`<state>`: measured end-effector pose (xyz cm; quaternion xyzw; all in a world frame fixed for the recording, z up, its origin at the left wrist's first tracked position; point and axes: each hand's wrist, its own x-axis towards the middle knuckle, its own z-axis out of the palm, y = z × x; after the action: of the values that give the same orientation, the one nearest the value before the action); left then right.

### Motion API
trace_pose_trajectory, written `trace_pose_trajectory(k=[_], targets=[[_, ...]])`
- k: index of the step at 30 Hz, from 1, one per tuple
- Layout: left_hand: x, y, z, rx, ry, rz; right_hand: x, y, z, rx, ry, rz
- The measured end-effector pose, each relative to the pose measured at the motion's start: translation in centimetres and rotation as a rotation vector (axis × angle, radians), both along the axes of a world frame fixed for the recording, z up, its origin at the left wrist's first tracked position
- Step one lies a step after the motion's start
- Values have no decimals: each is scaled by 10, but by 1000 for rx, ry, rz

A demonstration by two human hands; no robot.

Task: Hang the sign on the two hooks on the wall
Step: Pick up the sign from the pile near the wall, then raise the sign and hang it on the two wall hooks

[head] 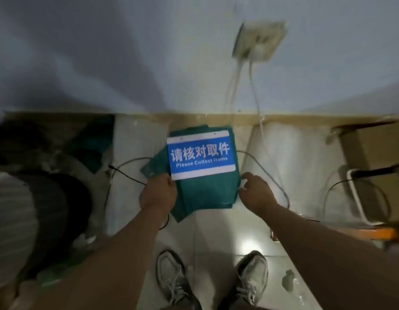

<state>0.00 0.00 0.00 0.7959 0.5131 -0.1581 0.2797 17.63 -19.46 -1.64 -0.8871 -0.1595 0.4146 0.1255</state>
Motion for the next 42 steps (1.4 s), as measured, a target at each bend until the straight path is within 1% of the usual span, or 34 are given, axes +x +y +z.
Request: trace_pose_trajectory(k=[3,5,7,9,11,13,15,17,21,25,29,34,38,42], targets=[[3,13,-116,8,-198,183,17,13,-120,52,-35,-58],[11,25,-181,-34,-266,291,31,25,-183,64,-82,-65],[16,37,-229,-38,-308,343,40,39,-225,79,-126,-77],[28,47,-259,5,-338,371,50,50,-256,107,-175,-136],[40,52,-278,61,-387,443,56,56,-277,160,-232,-234],[46,53,-285,86,-421,544,55,60,-282,202,-252,-331],[47,54,-286,23,-502,652,53,61,-277,219,-209,-441],[43,53,-273,-50,-576,723,50,56,-262,215,-174,-493],[32,44,-203,-86,-660,744,38,43,-196,191,-160,-494],[20,40,-84,-68,-758,686,28,42,-80,202,-195,-496],[20,48,60,-74,-828,680,28,50,64,283,-222,-472],[48,74,258,-54,-982,633,58,78,261,447,-279,-468],[74,92,410,1,-1102,556,85,96,413,558,-355,-478],[83,96,549,39,-1244,575,92,102,560,691,-452,-474]])
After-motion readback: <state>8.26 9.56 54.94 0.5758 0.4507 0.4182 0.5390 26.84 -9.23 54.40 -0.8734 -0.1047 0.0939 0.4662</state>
